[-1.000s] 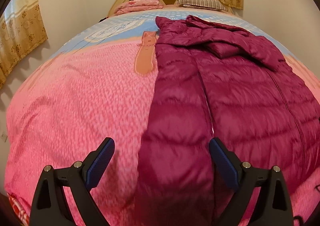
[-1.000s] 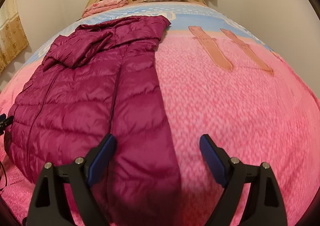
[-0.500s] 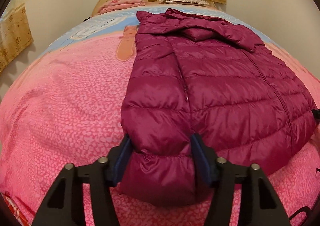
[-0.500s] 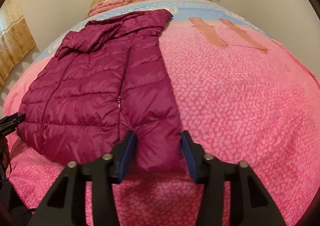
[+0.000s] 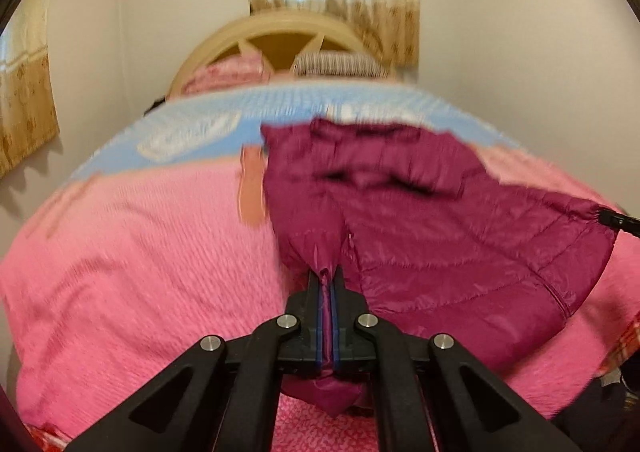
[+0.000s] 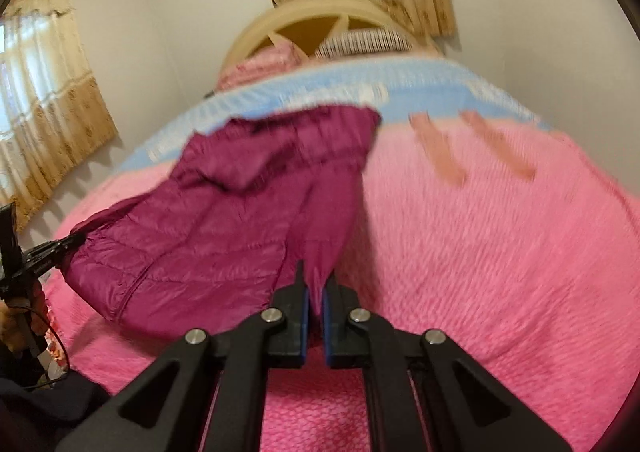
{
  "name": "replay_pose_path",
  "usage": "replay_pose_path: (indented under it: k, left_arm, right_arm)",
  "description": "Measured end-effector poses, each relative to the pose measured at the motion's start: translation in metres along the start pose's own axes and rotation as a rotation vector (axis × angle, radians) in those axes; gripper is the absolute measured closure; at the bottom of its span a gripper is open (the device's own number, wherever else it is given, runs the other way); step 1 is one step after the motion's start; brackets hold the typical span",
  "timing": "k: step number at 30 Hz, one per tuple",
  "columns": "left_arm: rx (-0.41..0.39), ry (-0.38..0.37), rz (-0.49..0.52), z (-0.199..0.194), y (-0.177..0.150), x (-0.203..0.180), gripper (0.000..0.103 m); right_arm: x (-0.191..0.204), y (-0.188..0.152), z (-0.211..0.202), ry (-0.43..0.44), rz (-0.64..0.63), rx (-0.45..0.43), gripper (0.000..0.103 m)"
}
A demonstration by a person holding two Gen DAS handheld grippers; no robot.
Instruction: Fold large clothes
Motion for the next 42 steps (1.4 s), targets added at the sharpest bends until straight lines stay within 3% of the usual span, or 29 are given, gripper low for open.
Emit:
replay_pose_path:
  k: [8,12,17,23,29,32,34,35,37,41,42]
  left_arm:
    - [-0.144,-0.065,0.036,-0.097,0.022,-0.005,0.102]
    - [-0.204,-0.068,0.054,-0.120,0.038,-0.007,0.102]
    - [-0.139,-0.057,0.050,-0.048,0.074,0.004,0.102]
    - [-0.090,0.001,-0.003,0.060,0.118,0.031,0.101]
    - [-0.035,0.034,-0.066,0.125,0.150,0.043,0.096]
    - [-0.026,0.112,-0.078,0.148,0.164,0.045,0.079]
    - [-0.058,0.253,-0.100,0.158,0.176,0.052,0.017]
    - [-0.101,0.327,-0.125,0.160,0.180,0.058,0.008]
    - [-0.125,0.358,-0.172,0.169,0.184,0.068,0.006]
    - [-0.037,0.419,-0.235,0.203,0.189,0.082,0.005]
    - [-0.028,0.441,-0.247,0.207,0.190,0.084,0.005]
  right_arm:
    - [0.027,0.022,-0.083,0.022,-0.038,-0.173,0.097]
    - [0.036,0.036,-0.115,0.030,-0.051,-0.285,0.097]
    - [0.016,0.078,-0.069,0.044,0.017,-0.295,0.097]
    - [-0.004,0.149,0.036,0.029,0.102,-0.250,0.097]
    - [-0.017,0.179,0.095,-0.015,0.152,-0.200,0.097]
    - [-0.029,0.188,0.120,-0.045,0.179,-0.183,0.097]
    - [-0.036,0.194,0.136,-0.086,0.188,-0.171,0.097]
    - [-0.040,0.196,0.146,-0.094,0.204,-0.158,0.097]
    - [-0.045,0.198,0.161,-0.127,0.214,-0.146,0.097]
    - [-0.046,0.207,0.193,-0.184,0.211,-0.107,0.094]
    - [-0.047,0.210,0.201,-0.192,0.212,-0.097,0.090]
Point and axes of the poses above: each gripper's, at about its wrist camera, not at the fingertips, and z roughly the way its jaws point, x to its left, y to its top, the point moved 2 cm from there along z, roughly the way its jaws point, and after that the axes turned 8 degrees about x, right-handed, at the moved point
